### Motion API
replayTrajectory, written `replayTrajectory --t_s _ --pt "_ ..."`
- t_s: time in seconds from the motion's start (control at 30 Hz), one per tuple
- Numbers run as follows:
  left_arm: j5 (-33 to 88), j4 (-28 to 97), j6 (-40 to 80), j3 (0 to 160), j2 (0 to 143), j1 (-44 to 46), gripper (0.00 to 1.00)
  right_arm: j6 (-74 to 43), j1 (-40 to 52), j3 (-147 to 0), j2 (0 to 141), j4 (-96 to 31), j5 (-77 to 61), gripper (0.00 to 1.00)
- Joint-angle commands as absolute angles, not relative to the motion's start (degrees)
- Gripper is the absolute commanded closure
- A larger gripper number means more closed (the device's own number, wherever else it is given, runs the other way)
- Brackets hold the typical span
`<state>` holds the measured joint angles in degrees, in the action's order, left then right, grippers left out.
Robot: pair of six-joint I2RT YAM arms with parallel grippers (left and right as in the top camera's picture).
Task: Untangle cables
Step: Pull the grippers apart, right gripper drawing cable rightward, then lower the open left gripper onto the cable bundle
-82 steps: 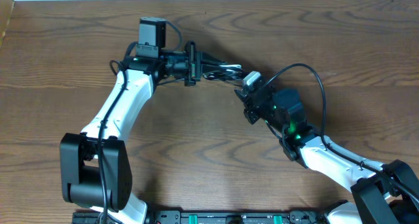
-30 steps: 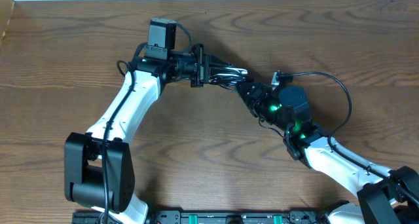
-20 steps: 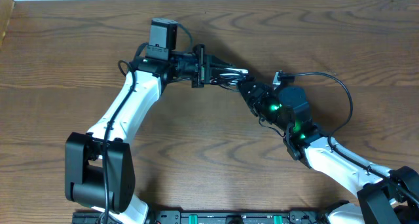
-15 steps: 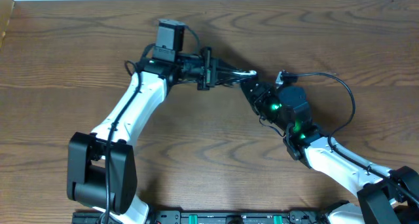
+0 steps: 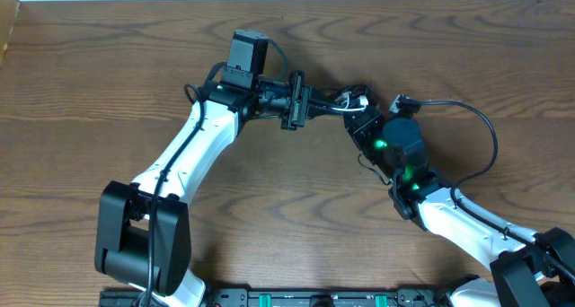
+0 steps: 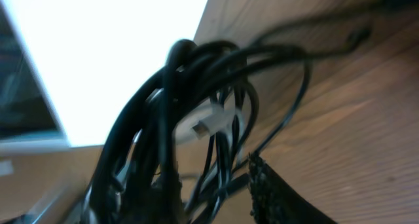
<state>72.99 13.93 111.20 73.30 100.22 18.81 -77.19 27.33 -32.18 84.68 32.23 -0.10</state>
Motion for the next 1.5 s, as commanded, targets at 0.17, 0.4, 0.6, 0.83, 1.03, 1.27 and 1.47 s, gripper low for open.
replayTrajectory --t_s 0.17,0.4,0.6,0.83,1.03,1.27,1.47 --pt "77.58 13.98 111.77 73.01 99.07 18.7 0.93 -70.52 26.83 -32.99 83.9 27.07 4.34 0.99" --pt "77.6 11.11 111.72 73.03 99.07 13.23 0.93 -58.37 26.61 -32.99 83.88 14.63 -2.31 0.99" --pt "76.97 6.07 110.61 73.03 99.07 5.91 0.92 -46.92 24.25 -32.99 82.19 3.95 -7.07 0.99" --pt "71.68 6.11 99.33 73.01 99.07 1.48 0.93 -32.88 16.21 -32.99 73.19 -7.57 -6.39 0.99" --pt "66.13 6.13 87.96 73.01 99.07 1.41 0.92 -23.0 10.83 -32.99 64.38 -10.07 -6.39 0.97" --pt "64.4 6.87 63.07 73.01 99.07 1.41 0.76 -23.07 10.98 -32.99 63.26 -9.89 -8.12 0.92" --pt "64.1 13.06 48.18 73.01 99.07 1.48 0.42 -23.09 10.96 -32.99 63.33 -9.87 -9.23 0.9"
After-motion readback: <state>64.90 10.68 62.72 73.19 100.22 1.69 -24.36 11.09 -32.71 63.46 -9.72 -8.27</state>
